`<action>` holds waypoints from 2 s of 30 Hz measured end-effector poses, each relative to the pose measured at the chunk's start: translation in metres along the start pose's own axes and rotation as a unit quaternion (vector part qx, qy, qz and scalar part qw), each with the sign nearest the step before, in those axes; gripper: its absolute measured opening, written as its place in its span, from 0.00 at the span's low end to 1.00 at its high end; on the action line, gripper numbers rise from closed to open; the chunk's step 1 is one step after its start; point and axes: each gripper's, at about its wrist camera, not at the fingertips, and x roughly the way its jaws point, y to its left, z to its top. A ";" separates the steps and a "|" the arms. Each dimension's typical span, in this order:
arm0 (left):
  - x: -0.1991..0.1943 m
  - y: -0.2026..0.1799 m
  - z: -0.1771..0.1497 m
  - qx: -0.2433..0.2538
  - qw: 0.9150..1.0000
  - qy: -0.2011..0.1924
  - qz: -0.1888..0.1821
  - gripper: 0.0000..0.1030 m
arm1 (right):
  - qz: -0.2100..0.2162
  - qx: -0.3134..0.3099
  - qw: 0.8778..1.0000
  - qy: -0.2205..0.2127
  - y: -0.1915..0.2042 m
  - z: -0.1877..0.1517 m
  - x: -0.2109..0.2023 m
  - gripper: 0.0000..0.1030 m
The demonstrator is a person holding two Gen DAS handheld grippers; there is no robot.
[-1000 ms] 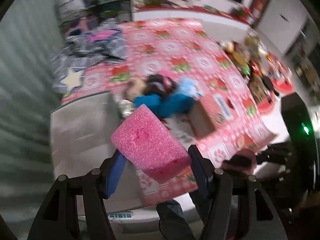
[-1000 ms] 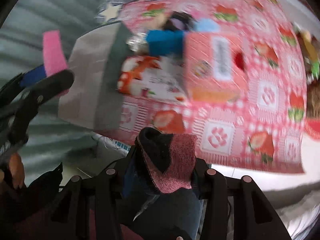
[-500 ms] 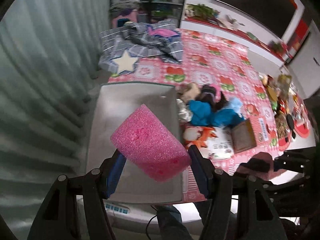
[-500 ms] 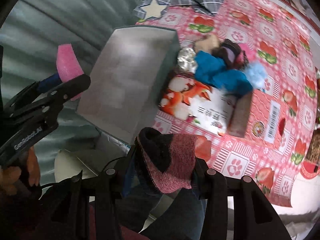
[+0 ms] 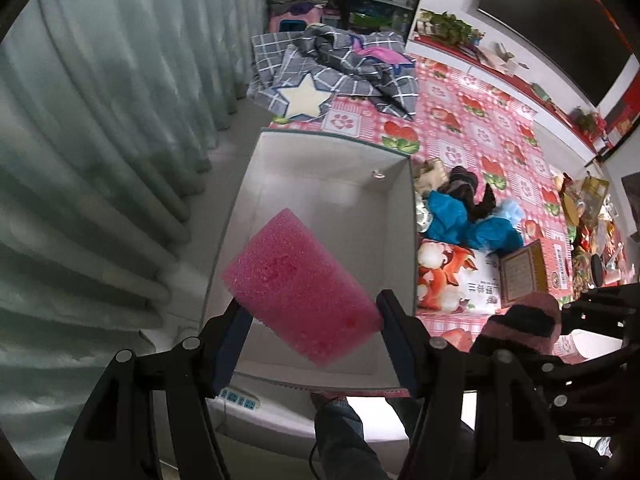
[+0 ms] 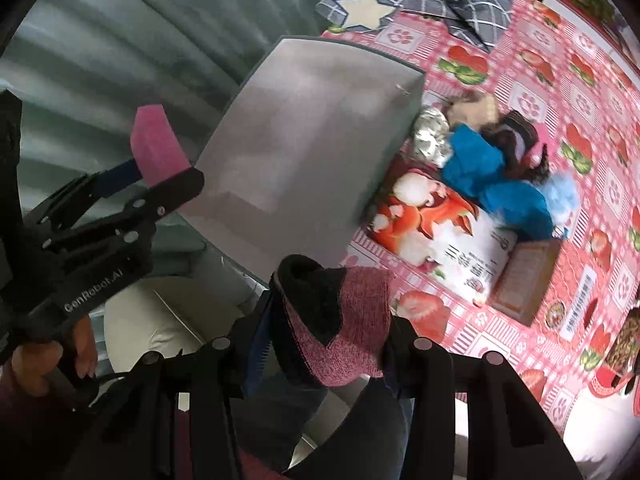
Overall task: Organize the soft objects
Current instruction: 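Carry the pink sponge and sock over the white box with both tools, then open the left tool over the box while the right tool releases the sock inside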
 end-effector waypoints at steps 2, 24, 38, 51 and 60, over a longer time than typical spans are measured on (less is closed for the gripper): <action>0.001 0.004 -0.001 -0.006 1.000 0.003 0.003 0.65 | 0.006 -0.001 1.000 0.001 0.002 0.005 0.002 0.46; 0.049 0.021 -0.012 -0.010 0.997 0.065 0.045 0.66 | 0.040 0.004 0.999 0.001 0.015 0.047 0.036 0.46; 0.060 0.020 -0.011 -0.011 0.996 0.078 0.040 0.66 | 0.039 -0.002 0.999 0.008 0.017 0.057 0.044 0.46; 0.059 0.017 -0.010 -0.004 0.996 0.078 0.034 0.66 | 0.043 -0.003 0.999 0.008 0.015 0.062 0.045 0.46; 0.057 0.014 -0.011 0.002 0.997 0.067 0.042 0.76 | 0.053 -0.002 0.999 0.000 0.015 0.063 0.042 0.67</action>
